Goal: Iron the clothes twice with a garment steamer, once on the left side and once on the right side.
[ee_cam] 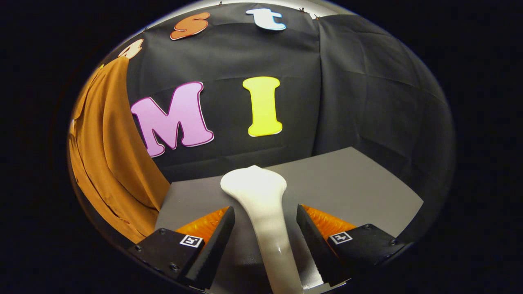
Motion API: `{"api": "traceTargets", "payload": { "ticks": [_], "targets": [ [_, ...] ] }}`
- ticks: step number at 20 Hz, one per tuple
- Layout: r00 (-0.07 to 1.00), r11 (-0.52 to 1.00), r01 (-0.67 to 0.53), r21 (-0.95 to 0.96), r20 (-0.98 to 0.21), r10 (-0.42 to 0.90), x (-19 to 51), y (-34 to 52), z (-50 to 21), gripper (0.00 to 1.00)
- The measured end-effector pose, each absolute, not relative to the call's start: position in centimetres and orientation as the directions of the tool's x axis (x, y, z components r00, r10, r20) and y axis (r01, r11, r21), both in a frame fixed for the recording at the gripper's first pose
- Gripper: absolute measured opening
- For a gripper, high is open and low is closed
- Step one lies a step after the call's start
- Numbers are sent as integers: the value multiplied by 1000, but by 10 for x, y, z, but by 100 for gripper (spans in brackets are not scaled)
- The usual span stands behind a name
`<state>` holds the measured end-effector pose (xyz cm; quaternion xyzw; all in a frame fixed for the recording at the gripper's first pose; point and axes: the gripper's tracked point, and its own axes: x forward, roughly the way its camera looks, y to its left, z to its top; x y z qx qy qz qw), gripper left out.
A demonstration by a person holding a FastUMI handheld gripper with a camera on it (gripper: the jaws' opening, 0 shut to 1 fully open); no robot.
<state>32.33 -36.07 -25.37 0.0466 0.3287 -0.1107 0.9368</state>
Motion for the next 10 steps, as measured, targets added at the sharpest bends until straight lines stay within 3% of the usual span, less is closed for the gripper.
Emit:
{"api": "traceTargets", "payload": {
  "ticks": [6,10],
  "targets": [
    [675,967,255,-24,-711,-196,318,-368,-280,88],
    [661,964,266,-22,-724,-199,316,-371,-282,63]
  ]
}}
